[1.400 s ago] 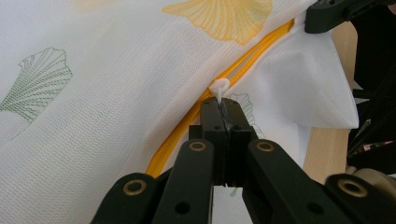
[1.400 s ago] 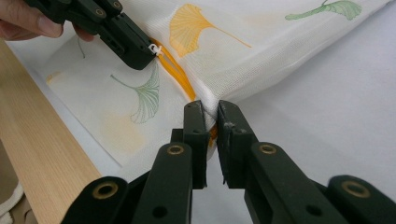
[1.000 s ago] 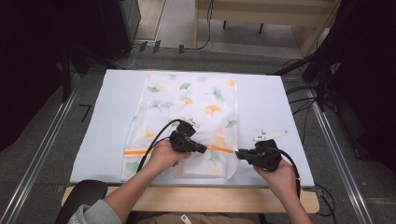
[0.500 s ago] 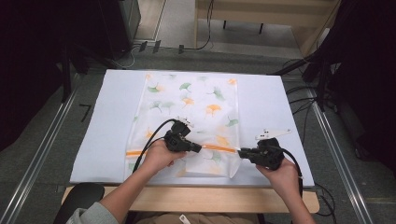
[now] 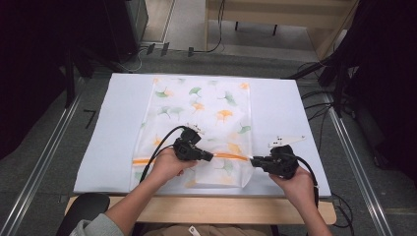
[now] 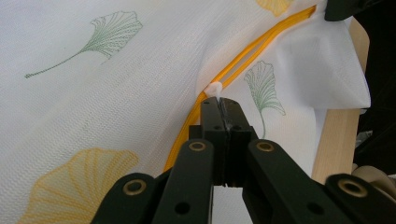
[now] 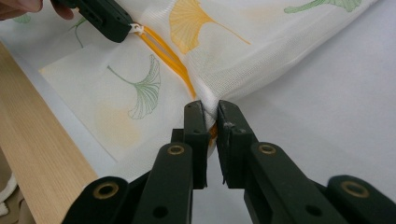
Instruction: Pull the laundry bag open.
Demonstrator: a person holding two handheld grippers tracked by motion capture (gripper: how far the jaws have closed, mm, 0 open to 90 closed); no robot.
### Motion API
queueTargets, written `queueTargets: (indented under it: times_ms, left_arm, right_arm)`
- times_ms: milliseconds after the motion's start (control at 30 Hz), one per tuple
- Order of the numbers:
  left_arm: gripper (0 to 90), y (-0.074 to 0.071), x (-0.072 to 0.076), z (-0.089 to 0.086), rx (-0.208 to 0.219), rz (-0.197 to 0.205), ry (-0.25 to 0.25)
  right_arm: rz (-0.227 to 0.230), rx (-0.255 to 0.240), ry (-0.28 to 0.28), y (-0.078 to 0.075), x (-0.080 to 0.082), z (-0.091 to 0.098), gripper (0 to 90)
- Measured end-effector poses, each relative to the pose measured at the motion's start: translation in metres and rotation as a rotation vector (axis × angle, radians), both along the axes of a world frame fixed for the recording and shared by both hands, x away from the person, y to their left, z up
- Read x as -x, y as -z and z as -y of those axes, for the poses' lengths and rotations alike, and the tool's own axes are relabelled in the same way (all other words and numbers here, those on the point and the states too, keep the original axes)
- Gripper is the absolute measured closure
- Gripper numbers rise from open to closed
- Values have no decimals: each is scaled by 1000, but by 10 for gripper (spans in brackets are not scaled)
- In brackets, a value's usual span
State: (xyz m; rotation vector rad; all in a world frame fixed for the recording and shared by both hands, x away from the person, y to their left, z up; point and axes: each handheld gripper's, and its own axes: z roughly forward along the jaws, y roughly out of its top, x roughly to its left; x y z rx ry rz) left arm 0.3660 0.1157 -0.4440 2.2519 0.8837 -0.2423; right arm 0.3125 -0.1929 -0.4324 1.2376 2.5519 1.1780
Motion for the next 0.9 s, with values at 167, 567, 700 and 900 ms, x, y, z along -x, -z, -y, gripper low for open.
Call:
queueTargets:
  times_ms: [167,567,700,900]
  left_arm:
    - [900,2,-1,-2,-20,-9,-7]
    - [900,0,2,-9,-66,-11,-4]
    - [900,0,3,-16,-92,-9,4]
    - [900,-1,2,-32,-89,-19,-17]
  right_arm:
    - [2,-3,-1,0,0,0,847]
    - [7,-1,-9,-2,1,-1,847]
    - [6,7,-15,-1,0,-2,847]
    - [7,9,-13,0,0,-1,847]
